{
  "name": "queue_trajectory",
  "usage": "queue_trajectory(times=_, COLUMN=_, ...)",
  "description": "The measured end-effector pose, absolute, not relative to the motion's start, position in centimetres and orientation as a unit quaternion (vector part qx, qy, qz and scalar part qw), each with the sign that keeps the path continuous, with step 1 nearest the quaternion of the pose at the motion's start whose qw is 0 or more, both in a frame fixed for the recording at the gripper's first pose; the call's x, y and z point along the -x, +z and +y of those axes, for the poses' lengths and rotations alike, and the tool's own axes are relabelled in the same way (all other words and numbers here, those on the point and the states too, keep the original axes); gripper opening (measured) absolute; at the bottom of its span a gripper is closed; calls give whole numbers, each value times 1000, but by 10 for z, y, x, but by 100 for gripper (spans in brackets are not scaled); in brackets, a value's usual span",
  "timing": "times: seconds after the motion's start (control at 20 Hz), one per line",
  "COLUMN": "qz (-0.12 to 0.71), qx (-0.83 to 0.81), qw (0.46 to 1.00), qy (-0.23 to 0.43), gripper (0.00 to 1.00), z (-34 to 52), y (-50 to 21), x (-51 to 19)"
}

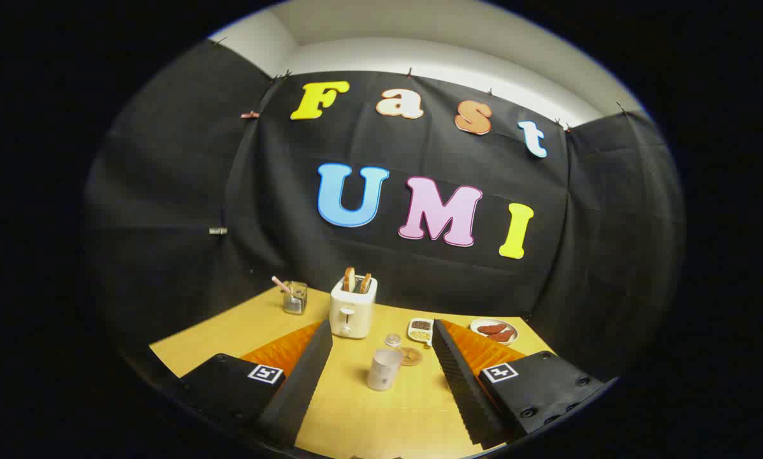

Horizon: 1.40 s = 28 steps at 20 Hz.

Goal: Take the bottle from table, then pour the juice into the cup, finally place the bottle on the coaster

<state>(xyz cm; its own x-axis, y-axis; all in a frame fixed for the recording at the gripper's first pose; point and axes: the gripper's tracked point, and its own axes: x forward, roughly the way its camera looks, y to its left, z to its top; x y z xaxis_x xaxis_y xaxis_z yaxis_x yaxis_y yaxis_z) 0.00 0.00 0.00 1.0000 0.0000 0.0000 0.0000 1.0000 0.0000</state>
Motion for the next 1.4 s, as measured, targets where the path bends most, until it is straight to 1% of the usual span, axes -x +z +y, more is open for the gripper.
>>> queue_trajectory(times=0.15, qz=12, qx=11, qw=1000, qy=15, gripper=97, z=-15, y=-13, x=-4)
queue_trajectory(times=0.5, qz=-1, qx=-29, qw=999, qy=36, gripper=97, z=-33, y=-11, x=-10)
queue_trajectory(times=0.9, qz=-8, qx=-87, qw=996, qy=-7, gripper=97, z=-32, y=0, x=-20)
queue_trajectory(times=1.0, qz=-6, qx=-117, qw=993, qy=-4, gripper=97, z=-22, y=-1, x=-24)
queue_trajectory(times=1.4, qz=19, qx=-113, qw=991, qy=-63, gripper=97, z=-5, y=-30, x=-37)
